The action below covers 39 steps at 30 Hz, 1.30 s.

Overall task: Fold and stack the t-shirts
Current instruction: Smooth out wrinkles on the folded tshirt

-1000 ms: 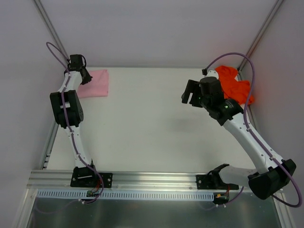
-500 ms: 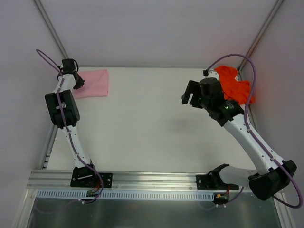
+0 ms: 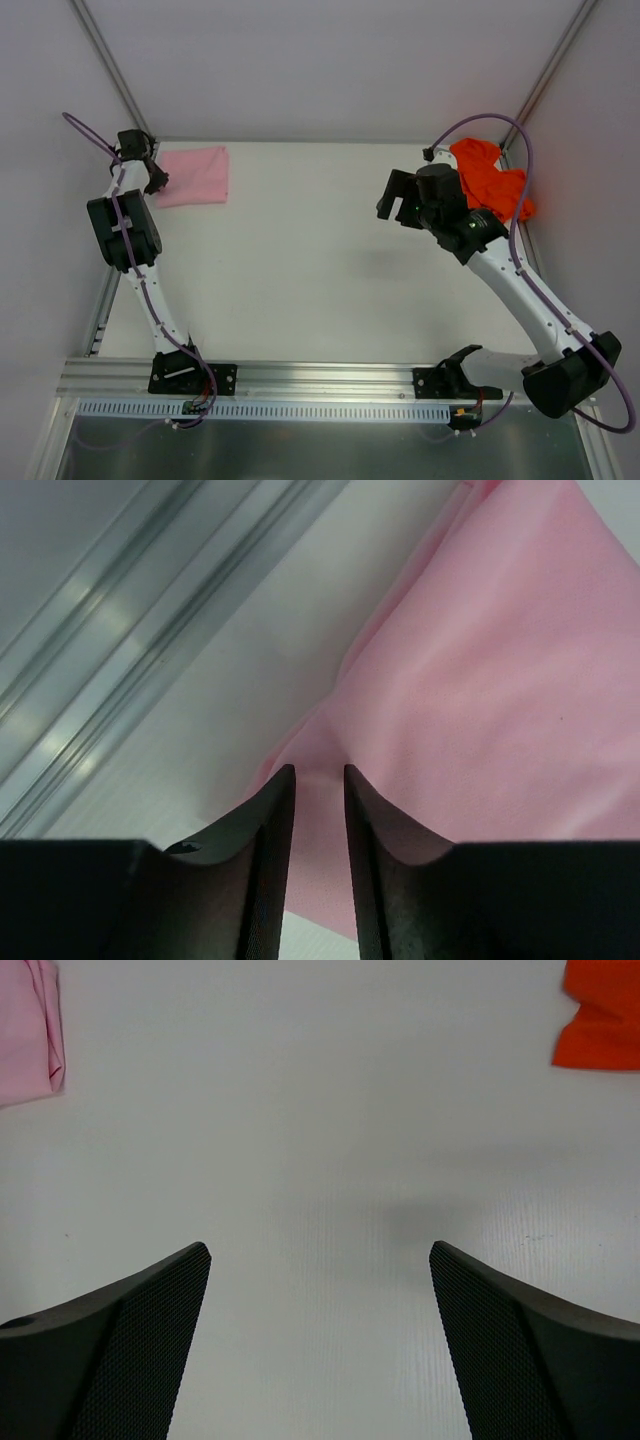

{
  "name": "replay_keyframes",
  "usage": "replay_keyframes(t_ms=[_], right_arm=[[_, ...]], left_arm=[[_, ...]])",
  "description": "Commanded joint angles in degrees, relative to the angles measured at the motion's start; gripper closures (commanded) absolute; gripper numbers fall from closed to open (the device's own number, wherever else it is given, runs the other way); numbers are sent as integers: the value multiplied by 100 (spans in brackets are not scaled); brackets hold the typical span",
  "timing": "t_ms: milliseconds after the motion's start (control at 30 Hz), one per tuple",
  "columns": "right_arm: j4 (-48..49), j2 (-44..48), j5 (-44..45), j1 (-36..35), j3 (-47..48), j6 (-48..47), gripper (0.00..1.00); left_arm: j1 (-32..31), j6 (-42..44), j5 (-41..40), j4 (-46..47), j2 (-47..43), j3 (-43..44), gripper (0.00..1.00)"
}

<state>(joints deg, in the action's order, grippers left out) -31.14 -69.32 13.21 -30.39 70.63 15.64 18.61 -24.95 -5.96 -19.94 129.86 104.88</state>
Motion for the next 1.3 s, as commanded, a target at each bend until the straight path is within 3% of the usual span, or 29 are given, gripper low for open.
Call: replay_keyframes(t_ms=[0,33,133,233,433,600,733,900,1067,1267], right_arm=[[46,-55,68,-46,187,-43,4],[29,-90,67,-46,231,-104,1],[-304,-353,-20,-46,626,-368,4],[-560,-582,6,-46,970,-465,4],[-262,-241,111,-54,751,-711,4],[-296,225,208,-46,522,-1089,4],[-209,726,313,-54,-29,-1221,4],[99,1735,577,-46,-987,-1291,4],[318,2360,498,-37,-1778,-1239,4],[538,2722,349,-46,-2483,-984,4]], left_arm=[[11,69,409,271,-337,-239,73],[20,87,437,333,-452,-362,57],[20,96,324,605,-1049,-994,22],[11,130,349,965,-1665,-1827,11],[-33,350,1104,1703,-2825,-2752,6],[-454,702,1263,1529,-4114,-3298,1],[-1444,1018,1097,1082,-5013,-3667,1],[-2343,712,1061,571,-6585,-4825,1],[-2353,727,1395,27,-8131,-5670,1],[-2353,1405,1905,-510,-8846,-6155,1]])
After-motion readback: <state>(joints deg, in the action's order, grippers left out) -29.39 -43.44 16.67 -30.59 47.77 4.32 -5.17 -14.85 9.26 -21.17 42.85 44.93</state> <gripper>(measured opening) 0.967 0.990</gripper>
